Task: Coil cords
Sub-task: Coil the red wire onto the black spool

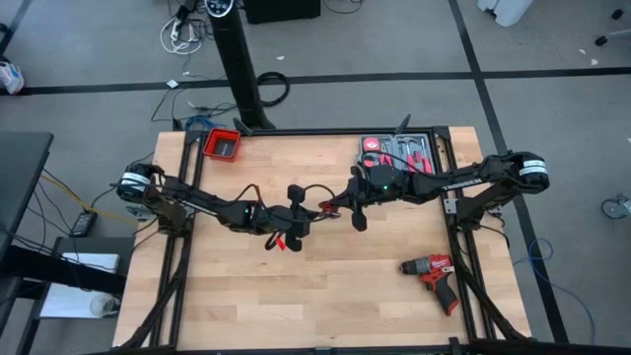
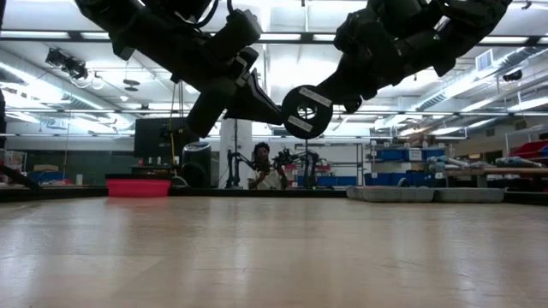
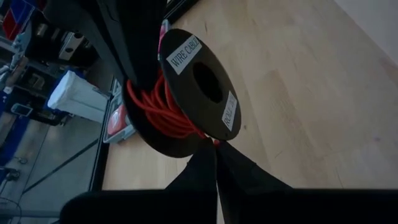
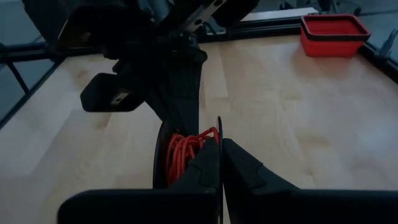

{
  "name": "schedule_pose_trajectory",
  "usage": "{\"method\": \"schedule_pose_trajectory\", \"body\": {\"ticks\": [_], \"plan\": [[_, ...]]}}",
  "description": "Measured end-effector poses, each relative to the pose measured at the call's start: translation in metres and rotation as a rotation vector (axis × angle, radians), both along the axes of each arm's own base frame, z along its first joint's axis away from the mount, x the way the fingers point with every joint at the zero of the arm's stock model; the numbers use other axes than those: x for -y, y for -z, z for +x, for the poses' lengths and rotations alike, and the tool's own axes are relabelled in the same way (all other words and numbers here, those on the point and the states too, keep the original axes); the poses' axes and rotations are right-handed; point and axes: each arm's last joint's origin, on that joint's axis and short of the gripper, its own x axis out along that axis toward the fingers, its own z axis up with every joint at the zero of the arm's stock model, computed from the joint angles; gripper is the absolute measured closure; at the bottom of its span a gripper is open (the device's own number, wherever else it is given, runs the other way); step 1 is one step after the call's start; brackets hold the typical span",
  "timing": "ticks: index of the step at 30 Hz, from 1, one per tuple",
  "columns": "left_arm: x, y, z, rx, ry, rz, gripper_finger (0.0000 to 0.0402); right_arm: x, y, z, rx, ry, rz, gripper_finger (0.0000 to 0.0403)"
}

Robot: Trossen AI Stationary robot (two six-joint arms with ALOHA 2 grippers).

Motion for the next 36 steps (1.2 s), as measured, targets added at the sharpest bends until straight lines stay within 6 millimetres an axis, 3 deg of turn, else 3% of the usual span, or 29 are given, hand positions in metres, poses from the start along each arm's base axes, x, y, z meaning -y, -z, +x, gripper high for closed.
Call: {"method": "schedule_pose_trajectory", "body": {"ticks": [36], "plan": [[0.0010, -0.0037, 0.0018, 0.073, -0.027, -0.078, 0.0376, 0.0047, -0.0059, 0.0015, 0.065, 0.036, 0.064, 0.0402]]}}
